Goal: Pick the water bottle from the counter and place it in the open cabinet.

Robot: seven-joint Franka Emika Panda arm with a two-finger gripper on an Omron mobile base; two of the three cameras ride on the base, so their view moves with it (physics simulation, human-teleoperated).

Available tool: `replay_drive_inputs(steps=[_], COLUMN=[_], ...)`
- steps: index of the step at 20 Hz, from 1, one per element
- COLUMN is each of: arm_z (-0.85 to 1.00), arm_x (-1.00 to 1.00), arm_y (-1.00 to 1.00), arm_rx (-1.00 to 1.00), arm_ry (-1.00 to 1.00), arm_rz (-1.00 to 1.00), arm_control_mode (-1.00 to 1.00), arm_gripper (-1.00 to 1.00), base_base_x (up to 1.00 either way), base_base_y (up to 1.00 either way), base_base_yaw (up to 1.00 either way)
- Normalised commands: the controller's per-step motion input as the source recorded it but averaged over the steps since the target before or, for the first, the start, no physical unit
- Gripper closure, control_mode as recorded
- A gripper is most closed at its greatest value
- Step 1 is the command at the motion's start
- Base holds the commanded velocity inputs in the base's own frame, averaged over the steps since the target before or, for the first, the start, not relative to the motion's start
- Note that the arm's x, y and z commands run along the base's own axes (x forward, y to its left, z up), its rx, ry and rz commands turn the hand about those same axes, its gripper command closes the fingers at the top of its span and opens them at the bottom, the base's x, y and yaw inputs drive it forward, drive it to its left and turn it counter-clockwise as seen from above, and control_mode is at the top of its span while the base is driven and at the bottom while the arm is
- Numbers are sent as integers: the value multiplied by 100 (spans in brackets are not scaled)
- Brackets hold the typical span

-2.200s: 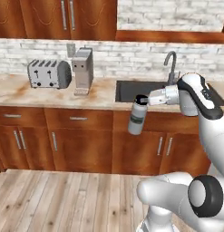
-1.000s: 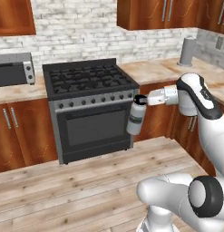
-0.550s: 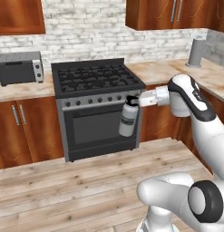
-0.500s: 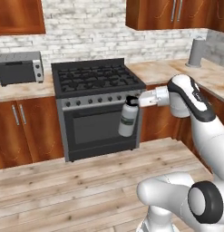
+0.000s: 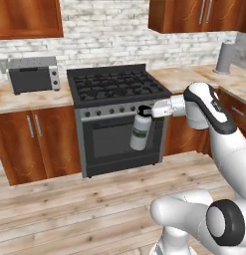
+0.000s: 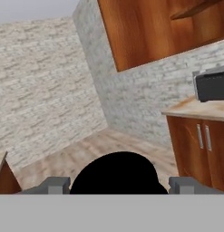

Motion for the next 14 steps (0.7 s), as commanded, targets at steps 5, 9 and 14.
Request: replay_drive_inputs(steps=[5,9,14], arm_z=[0,0,0], arm_x=[0,0,0], arm_y=[0,0,0], arm_rx=[0,0,0], arm_ry=[0,0,0], arm_rz=[0,0,0], arm_control_mode=[100,100,100], arm_gripper=[100,100,100], base_base_x=[45,55,76], base_base_y=[73,69,58], base_base_yaw=[0,0,0])
